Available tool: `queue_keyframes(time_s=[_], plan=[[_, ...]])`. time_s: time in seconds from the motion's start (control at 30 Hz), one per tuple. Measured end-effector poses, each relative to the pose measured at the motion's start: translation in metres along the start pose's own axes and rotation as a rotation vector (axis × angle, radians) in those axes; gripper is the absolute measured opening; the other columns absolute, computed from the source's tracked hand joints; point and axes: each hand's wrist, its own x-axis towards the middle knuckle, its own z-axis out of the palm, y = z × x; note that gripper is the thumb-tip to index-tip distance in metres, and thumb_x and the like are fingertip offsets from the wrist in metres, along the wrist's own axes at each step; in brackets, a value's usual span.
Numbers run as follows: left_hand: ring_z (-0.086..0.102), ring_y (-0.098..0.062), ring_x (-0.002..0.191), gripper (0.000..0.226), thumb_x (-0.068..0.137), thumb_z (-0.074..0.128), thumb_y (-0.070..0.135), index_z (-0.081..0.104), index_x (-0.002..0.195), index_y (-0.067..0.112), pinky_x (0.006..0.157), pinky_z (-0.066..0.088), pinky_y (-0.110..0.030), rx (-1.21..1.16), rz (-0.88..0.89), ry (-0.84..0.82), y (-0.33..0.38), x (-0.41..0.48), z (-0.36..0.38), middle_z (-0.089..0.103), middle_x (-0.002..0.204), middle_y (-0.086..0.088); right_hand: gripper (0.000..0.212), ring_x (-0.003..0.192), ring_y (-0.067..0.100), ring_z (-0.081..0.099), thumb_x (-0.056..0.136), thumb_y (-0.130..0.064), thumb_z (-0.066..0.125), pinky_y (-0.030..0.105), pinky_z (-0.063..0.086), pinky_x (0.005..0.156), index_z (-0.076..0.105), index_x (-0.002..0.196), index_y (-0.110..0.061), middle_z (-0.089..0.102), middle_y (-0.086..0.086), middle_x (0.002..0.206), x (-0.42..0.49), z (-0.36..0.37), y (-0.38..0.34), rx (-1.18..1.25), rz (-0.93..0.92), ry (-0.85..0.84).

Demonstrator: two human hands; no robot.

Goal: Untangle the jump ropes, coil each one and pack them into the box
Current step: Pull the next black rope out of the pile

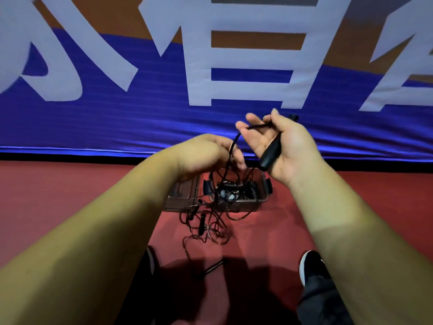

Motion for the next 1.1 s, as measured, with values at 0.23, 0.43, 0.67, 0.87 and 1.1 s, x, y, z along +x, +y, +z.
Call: queue_keyframes(time_s=[0.23,0.43,0.67,0.87,1.1], plan=[[0.066,-0.005,0.088,0.021,0.108,0.056,0.015,0.073,0.117,0.007,0.084,0.049,-0.024,0.438,-0.077,-0.114,-0.02,0.002,-0.003,0.078,0.104,-0.001,0.028,0.1,0.043,0.078,0.114,-0.028,0.051,0.041,0.067,0.074,0.055,0.098,-0.005,0.078,0.024,0.11,0.002,-0.006,0.001,0.099,-0.028,-0.005],[0.074,-0.024,0.097,0.02,0.11,0.05,0.019,0.067,0.118,0.013,0.084,0.061,-0.033,-0.014,0.001,-0.004,0.005,-0.001,-0.004,0.074,0.12,-0.015,0.046,0.101,0.033,0.079,0.111,-0.046,0.05,0.044,0.065,0.089,0.069,0.122,-0.006,0.079,0.013,0.116,0.018,-0.023,0.001,-0.332,0.023,0.09],[0.077,-0.024,0.098,0.02,0.11,0.051,0.024,0.066,0.12,0.015,0.075,0.065,-0.032,-0.451,0.195,0.284,0.03,0.001,-0.012,0.078,0.112,-0.004,0.026,0.088,0.023,0.073,0.105,-0.009,0.052,0.04,0.059,0.09,0.076,0.115,-0.016,0.081,0.007,0.112,-0.003,-0.035,0.029,-1.02,0.362,-0.193],[0.078,-0.027,0.097,0.018,0.112,0.048,0.021,0.063,0.116,0.011,0.073,0.064,-0.031,-0.696,0.192,0.437,0.025,0.01,-0.024,0.077,0.104,-0.005,0.02,0.101,0.022,0.07,0.109,-0.025,0.061,0.041,0.052,0.093,0.08,0.111,-0.02,0.078,0.008,0.12,-0.004,-0.037,0.035,-1.096,0.289,-0.352],[0.073,-0.031,0.113,0.026,0.109,0.049,0.022,0.063,0.124,0.006,0.095,0.061,-0.042,-0.453,0.029,0.426,0.024,0.009,-0.027,0.074,0.123,-0.011,0.019,0.088,0.033,0.079,0.109,-0.028,0.059,0.048,0.058,0.091,0.073,0.112,-0.016,0.081,0.01,0.11,-0.001,-0.024,0.034,-0.86,0.125,-0.229]])
